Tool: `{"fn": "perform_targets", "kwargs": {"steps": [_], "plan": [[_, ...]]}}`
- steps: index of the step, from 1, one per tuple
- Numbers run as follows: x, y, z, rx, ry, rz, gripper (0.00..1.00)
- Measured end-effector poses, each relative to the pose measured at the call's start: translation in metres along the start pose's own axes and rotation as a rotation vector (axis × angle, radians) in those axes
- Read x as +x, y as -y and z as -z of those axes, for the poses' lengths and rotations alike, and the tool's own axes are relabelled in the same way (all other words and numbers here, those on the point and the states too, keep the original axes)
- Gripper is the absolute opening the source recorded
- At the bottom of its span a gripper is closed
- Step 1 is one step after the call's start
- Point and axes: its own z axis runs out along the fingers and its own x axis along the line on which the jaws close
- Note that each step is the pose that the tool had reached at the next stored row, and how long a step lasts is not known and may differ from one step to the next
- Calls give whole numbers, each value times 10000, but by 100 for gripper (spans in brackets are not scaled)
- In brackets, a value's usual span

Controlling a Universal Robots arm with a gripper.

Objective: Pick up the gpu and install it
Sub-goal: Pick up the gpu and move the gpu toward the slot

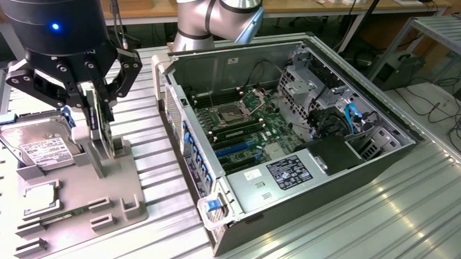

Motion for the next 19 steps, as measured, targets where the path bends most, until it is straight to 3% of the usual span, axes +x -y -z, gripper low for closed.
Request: {"fn": "perform_targets", "kwargs": {"steps": [19], "plan": [[-3,-3,198,0,-1,0,28]]}}
